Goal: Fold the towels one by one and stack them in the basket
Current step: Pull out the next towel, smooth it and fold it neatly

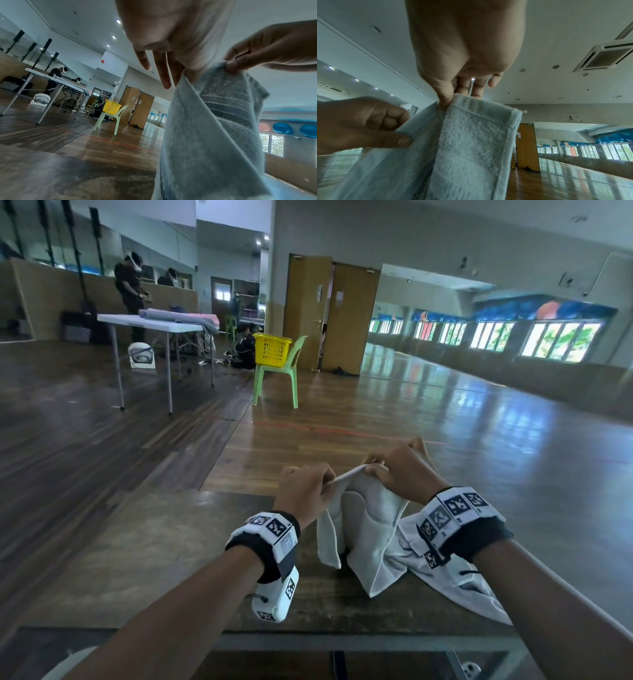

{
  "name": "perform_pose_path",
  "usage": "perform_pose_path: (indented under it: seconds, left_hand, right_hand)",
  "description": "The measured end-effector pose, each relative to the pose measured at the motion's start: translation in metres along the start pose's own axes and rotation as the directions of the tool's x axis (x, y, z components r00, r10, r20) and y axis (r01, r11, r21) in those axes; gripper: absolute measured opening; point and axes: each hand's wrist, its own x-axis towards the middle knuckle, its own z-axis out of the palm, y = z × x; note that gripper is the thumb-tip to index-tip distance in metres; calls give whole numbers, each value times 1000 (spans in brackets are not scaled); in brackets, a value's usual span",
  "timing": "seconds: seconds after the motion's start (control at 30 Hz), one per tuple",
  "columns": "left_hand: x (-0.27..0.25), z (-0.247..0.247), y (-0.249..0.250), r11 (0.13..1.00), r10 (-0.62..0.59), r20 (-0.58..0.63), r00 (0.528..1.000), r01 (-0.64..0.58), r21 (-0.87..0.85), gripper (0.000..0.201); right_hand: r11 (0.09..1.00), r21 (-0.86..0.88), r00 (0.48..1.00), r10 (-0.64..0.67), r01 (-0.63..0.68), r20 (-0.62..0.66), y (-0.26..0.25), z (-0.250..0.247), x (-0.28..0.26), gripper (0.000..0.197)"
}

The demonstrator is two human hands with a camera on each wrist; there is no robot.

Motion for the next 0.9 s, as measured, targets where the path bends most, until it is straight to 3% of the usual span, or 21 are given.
perform_pose_path:
  seconds: [0.17,0.37,0.63,0.77,0.9]
  left_hand:
    - [-5,-14,-26,985,-27,98,995,10,171,13]
    - [-19,-53,-65,976,-58,191,980,15,218,21]
    - [11,-119,-86,924,52,49,997,-67,376,20]
    - [25,-155,-86,922,64,47,997,-77,378,27]
    - [37,-194,-79,933,93,-30,995,-76,351,35]
  right_hand:
    - [999,-48,999,0,-2,-32,12,-5,-1,10]
    - [997,-77,1000,13,-15,-24,29,-3,-5,9]
    - [995,-104,998,10,-3,60,29,-23,8,9]
    - [993,-116,999,15,-10,42,29,-41,21,8]
    - [986,-165,1000,24,-22,10,29,-71,31,8]
